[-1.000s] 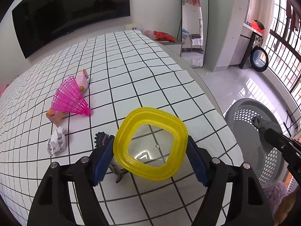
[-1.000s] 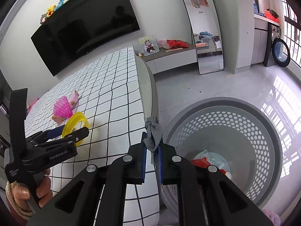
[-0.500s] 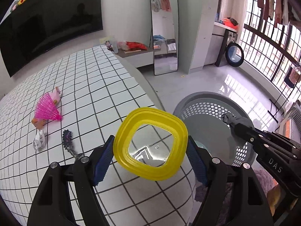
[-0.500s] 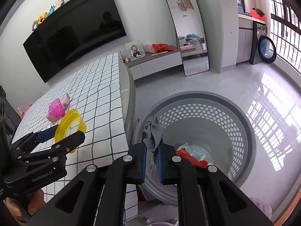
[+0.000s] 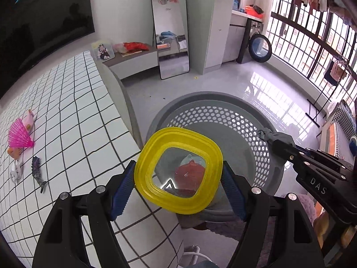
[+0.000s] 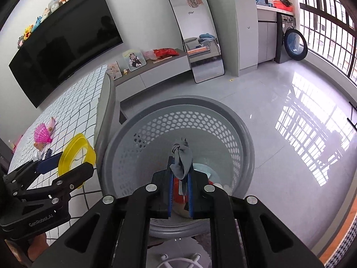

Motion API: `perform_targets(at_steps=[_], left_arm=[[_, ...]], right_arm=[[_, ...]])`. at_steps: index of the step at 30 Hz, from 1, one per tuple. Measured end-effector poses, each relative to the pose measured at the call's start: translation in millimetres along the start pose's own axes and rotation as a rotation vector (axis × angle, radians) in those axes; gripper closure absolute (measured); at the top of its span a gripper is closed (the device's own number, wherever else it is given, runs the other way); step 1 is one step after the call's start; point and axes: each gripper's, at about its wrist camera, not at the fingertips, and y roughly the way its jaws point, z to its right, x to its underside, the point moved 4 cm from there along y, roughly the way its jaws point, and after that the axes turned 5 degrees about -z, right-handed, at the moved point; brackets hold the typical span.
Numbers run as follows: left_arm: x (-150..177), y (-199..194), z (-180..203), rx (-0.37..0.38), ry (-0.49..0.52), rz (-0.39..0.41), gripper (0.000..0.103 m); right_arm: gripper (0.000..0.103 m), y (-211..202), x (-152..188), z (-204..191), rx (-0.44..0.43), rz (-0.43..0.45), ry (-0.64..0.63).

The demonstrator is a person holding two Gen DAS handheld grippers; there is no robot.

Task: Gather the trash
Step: 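Carry ring and sock over the basket and open both tools, then withdraw both open tools from the basket back over the bed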

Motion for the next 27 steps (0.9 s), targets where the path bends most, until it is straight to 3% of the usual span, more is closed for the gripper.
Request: perform_targets(at_steps=[13,17,19,20,27], left_arm=[[-5.4,28.5,15.6,-0.01,0.019,-0.054,0.028],[-6.9,29.3,19.7,-0.005,0.029,-0.051,0.028],[-6.5,28.3,21.1,-0.006,0.031,-0.05,0.024],[-6.4,27.7,21.5,-0.007,0.031,-0.048,0.024],[-4.2,25.3,19.5,-0.011,0.021,-0.051,0.023]], right_arm=[[0.092,26.0,-3.3,21.1,-0.013,-0.046,0.02],[0.085,24.2,-3.9,26.8,-0.009,-0.038,0.033],[0.068,21.9,-4.0,28.4,-0.007,-0.028,0.039],[0.066,20.2,-4.0,28.9,-0.005,-0.02,0.041],[0.064,16.8,-2.5,31.4,-0.003,-0.016,0.048]])
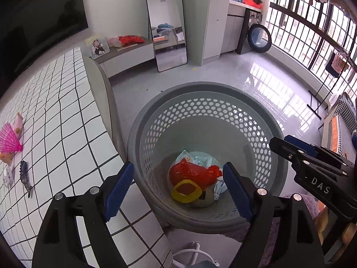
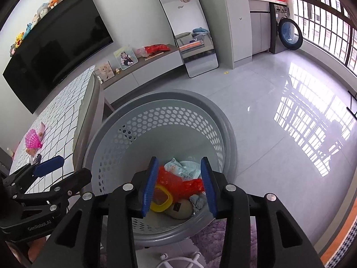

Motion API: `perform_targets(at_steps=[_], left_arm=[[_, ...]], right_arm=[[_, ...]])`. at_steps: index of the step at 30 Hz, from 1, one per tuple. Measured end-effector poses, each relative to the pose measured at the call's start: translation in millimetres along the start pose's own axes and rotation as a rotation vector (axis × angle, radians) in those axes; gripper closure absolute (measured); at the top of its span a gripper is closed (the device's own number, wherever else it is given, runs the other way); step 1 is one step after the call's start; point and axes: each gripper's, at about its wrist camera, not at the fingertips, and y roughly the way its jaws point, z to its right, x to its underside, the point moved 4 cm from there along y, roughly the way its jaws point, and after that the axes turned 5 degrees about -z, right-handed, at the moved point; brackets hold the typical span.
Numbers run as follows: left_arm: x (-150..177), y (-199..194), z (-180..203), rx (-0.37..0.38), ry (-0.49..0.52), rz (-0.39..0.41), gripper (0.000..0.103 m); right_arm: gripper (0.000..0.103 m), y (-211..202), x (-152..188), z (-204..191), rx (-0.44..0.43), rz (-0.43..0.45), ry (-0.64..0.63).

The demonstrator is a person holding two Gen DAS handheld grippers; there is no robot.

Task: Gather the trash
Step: 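Withdraw both open tools from the basket back over the bed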

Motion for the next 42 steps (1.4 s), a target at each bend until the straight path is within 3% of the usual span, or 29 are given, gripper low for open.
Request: perform_targets(at_steps=[15,26,42], left_arm=[[2.8,-10.6,-11.2,-0.004,-0.031,0.025,0.021],[7.0,-30.1,-22.4,-0.008,-0.054,0.072,0.012],[33.6,-69.3,-76.6,-0.052,-0.159,0.142,0.007]], right_arm=[[0.049,-9.9,4.0,-11.7,0.004,0.02,-0.012],[0.039,-27.6,9.2,-22.7,0.012,0.051,-0.033],[0.032,-40.2,21.2,-74.9,-0.005,0.066,-0.116]])
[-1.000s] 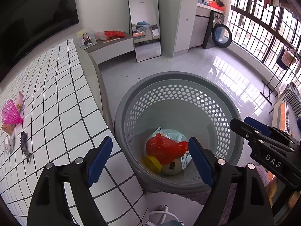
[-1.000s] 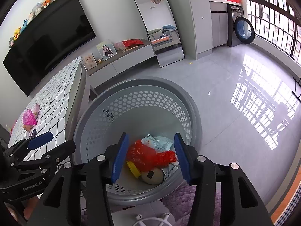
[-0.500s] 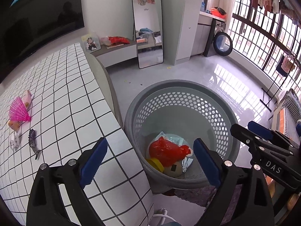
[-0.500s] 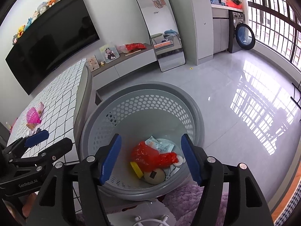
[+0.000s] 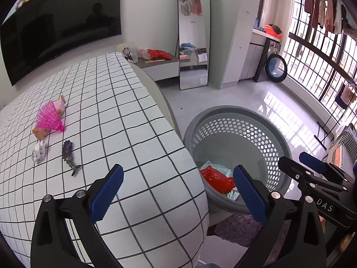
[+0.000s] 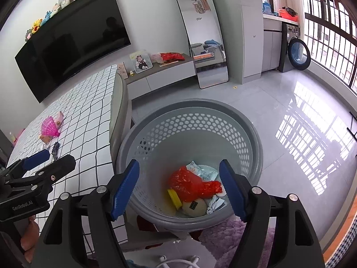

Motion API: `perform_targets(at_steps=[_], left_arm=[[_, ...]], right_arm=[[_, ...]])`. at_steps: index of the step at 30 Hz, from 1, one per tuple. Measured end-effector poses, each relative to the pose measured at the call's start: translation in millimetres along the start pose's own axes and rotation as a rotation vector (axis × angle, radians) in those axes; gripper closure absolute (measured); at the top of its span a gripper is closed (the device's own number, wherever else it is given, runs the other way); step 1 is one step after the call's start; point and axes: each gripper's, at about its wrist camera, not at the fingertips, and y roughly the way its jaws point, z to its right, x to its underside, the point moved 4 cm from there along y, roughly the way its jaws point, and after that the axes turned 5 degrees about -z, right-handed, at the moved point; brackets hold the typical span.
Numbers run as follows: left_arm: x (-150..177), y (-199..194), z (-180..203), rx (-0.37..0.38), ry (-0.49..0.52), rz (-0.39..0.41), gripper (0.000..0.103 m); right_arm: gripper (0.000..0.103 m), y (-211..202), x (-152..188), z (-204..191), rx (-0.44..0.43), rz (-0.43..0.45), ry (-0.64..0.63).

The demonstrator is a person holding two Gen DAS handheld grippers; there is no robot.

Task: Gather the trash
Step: 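Withdraw both open tools from the basket back over the bed, then reach the right tool down to the dark spiky dinosaur toy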

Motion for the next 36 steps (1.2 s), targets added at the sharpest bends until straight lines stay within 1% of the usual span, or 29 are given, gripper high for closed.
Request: perform_targets(at_steps=[6,10,18,23,29,36], left_arm=[[13.2,-8.4,-42.9,-0.053,-0.063,0.003,0.007],[21.8,-13.8,-75.9,-0.105,-0.109,-0.001,0.007],[39.3,-24.0,-137.6,-0.204,-0.217,-0.006,0.007],[46.9,-27.1,-169.6,-0.255,-0.273,-0.013,0.007],[52.5,-27.4,-200.9,-0.289,-0.321,-0.02,0.007],[52.9,-19.3,-236.2,-0.32,-0.361,-0.03,0.007]], right_arm=[[0.031,4.0,-1.6,-35.0,-0.049,-0.003,-0.047],[0.03,9.5,-4.1,-60.0,-0.089,-0.005,-0.08],[0.03,28.2,-10.1,-118.2,-0.173,-0.034,-0.173],[0.03,43.2,-14.4,-152.6,-0.214,-0.059,-0.231],[0.03,61.2,-16.0,-191.5,-0.245,-0.093,-0.296],[0.03,82.7,-18.5,-234.2,-0.266,-0.123,-0.359]])
